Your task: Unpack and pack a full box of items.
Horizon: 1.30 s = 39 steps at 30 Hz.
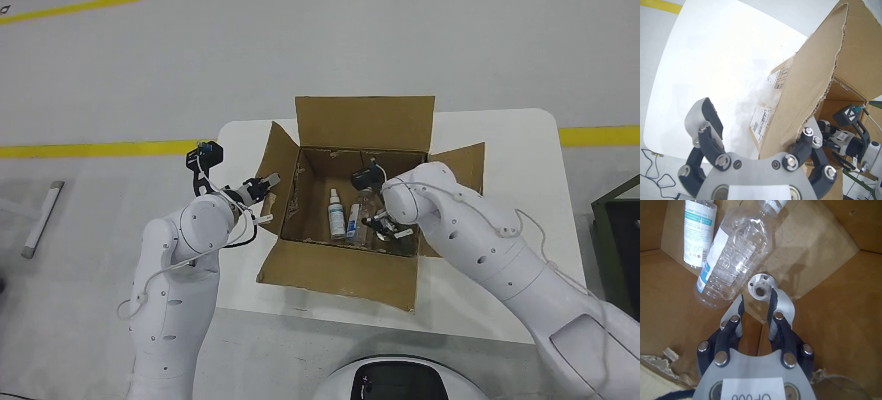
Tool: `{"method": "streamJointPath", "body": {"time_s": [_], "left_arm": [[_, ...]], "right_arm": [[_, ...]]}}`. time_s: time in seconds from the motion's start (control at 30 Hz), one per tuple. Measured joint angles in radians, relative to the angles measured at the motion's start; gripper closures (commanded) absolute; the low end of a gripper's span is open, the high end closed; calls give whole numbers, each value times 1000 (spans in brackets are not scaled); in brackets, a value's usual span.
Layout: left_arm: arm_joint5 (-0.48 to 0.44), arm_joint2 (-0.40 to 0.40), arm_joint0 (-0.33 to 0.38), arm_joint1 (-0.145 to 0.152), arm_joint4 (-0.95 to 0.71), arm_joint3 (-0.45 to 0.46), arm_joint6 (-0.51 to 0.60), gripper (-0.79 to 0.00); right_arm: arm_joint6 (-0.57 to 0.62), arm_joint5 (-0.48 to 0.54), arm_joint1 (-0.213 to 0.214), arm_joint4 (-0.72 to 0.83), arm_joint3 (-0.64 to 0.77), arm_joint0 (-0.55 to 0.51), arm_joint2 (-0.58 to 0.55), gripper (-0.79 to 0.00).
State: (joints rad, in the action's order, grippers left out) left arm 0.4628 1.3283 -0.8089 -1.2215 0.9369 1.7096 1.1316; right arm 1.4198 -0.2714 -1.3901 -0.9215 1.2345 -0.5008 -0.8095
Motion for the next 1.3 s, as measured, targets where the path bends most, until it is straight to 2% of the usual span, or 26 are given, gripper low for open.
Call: {"method": "streamJointPath", "body": {"time_s": [0.13, 0.23, 0.27, 0.33, 0.4, 0.53, 0.63, 0.73, 0.9, 1.07, 1.17, 1.3], "left_arm": [[0, 0, 0, 0, 0, 0, 0, -785], [0, 0, 0, 0, 0, 0, 0, -785], [0, 0, 0, 0, 0, 0, 0, -785], [0, 0, 0, 0, 0, 0, 0, -785], [0, 0, 0, 0, 0, 0, 0, -785], [0, 0, 0, 0, 0, 0, 0, -785], [0, 0, 0, 0, 0, 0, 0, -785], [0, 0, 0, 0, 0, 0, 0, -785], [0, 0, 0, 0, 0, 0, 0, -785], [0, 0, 0, 0, 0, 0, 0, -785], [0, 0, 0, 0, 0, 0, 0, -785], [0, 0, 0, 0, 0, 0, 0, -785]], "right_arm": [[3, 3, 4, 11, 15, 5, -33, -339], [0, -3, 16, 39, 73, 5, -98, -299], [2, -4, 22, 49, 106, 4, -129, -262], [16, -4, 42, 59, 210, -12, -216, -157], [36, -2, 66, 67, 341, -47, -326, -157], [32, 6, 105, 105, 589, -149, -572, 0], [-8, 15, 123, 156, 704, -230, -755, 0], [-56, 16, 136, 194, 763, -301, -907, 0], [-109, 8, 149, 273, 779, -401, -1098, 0], [-93, 59, 164, 352, 683, -479, -1213, 0], [-88, 92, 170, 421, 598, -516, -1232, 0], [-92, 136, 172, 460, 504, -548, -1158, 0]]}}
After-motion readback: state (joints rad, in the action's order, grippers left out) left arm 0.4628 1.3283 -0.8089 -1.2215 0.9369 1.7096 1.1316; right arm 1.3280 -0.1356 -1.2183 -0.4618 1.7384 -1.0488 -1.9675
